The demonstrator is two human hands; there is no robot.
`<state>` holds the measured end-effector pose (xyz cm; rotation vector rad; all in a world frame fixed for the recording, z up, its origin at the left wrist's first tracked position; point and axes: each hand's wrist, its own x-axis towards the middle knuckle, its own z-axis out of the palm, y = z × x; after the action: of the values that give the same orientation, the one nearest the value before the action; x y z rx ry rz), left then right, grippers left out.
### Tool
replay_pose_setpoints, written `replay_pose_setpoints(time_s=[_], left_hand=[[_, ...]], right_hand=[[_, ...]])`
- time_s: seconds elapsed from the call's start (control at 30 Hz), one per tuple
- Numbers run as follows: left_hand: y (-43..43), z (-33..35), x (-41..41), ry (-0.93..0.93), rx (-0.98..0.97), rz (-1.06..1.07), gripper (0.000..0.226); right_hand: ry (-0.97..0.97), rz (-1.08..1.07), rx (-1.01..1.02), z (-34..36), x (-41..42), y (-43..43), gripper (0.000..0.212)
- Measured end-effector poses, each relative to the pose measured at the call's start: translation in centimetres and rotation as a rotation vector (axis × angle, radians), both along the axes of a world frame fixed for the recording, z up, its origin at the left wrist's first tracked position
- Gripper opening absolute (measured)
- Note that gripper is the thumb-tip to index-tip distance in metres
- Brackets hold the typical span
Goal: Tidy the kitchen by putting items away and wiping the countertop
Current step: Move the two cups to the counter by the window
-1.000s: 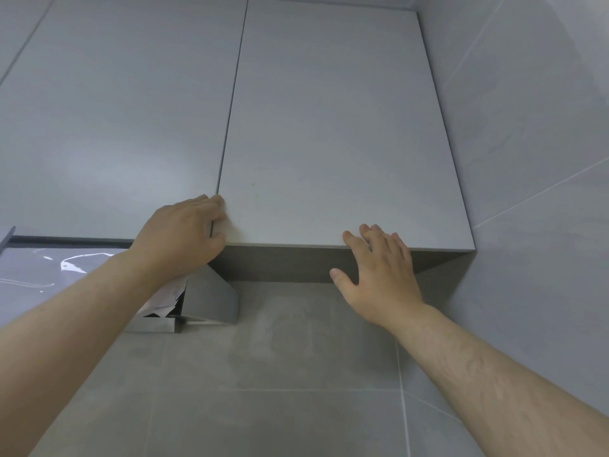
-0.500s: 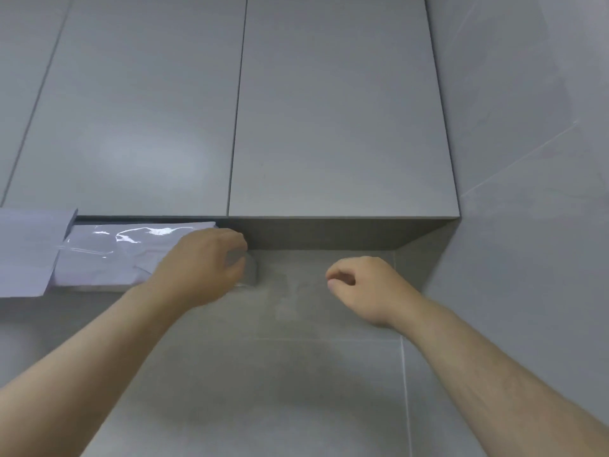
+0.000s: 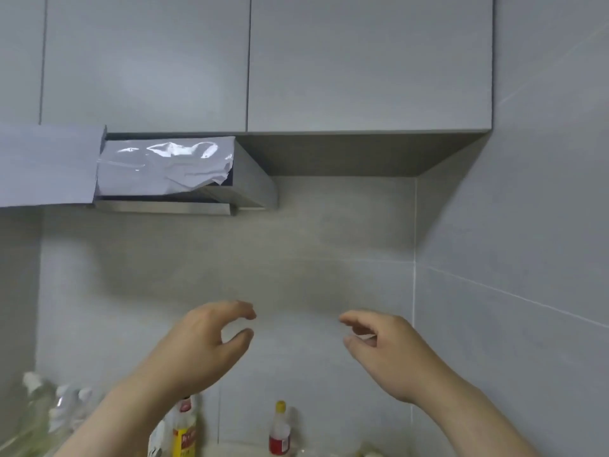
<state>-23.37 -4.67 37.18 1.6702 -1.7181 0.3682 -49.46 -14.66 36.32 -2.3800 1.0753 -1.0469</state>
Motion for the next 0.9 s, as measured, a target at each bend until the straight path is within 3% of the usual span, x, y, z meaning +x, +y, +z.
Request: replay_pose_setpoints(time_s=[0.53,0.73,0.9], left_hand=[[1.4,-18.7,1.4,0.335,0.400,-0.060,0.026],[0.8,-25.3,3.5,0.381,0.598,-0.065,0.032],[-0.7,-30.8,4.4,0.399,0.756,-0.129,0.055]], right_hand=[[-0.057,-0.002,0.451,-20.3,1.0,2.0,0.033],[0.076,-0.014,0.631,-27.2,3.1,2.9,0.045],[0.222,-0.013,0.722,-32.8,4.9,3.6,0.061]])
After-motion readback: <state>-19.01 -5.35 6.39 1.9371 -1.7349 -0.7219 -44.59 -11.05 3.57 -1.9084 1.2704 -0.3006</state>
